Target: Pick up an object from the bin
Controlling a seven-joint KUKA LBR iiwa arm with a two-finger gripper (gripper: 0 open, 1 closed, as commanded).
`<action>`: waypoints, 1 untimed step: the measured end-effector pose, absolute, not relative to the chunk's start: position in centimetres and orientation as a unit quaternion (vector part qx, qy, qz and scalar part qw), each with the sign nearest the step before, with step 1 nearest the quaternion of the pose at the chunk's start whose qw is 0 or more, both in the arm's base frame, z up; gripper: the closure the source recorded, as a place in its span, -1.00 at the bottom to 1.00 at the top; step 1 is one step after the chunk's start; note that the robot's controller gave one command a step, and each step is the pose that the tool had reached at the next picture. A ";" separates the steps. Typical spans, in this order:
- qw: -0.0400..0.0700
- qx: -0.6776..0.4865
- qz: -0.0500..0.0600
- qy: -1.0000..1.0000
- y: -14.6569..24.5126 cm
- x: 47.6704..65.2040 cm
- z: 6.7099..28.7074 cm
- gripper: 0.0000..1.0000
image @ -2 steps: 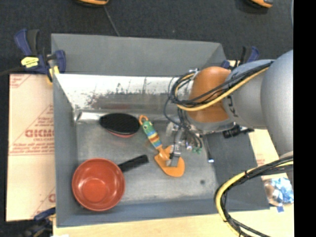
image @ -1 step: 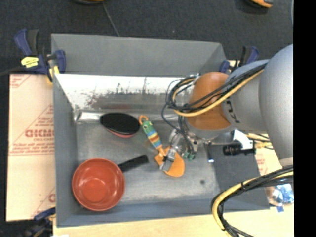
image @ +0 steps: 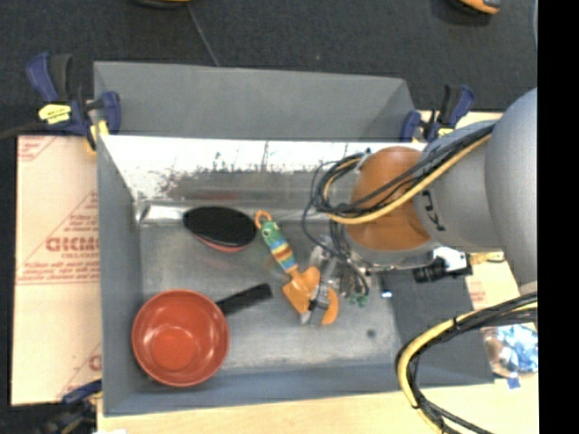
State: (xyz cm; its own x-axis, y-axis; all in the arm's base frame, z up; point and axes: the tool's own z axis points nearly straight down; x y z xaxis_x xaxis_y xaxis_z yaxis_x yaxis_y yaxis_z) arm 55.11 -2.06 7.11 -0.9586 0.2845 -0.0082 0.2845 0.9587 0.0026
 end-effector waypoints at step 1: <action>0.004 0.360 0.002 0.933 -1.6 52.6 7.1 1.00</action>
Offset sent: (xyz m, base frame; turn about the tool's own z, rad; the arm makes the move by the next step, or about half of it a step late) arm 0.0000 0.0000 0.0000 0.0000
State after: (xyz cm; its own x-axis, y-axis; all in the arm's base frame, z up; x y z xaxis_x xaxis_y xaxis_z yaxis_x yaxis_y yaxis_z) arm 52.65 -1.57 7.05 -0.7412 0.6713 -0.0059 0.6713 0.7412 0.0069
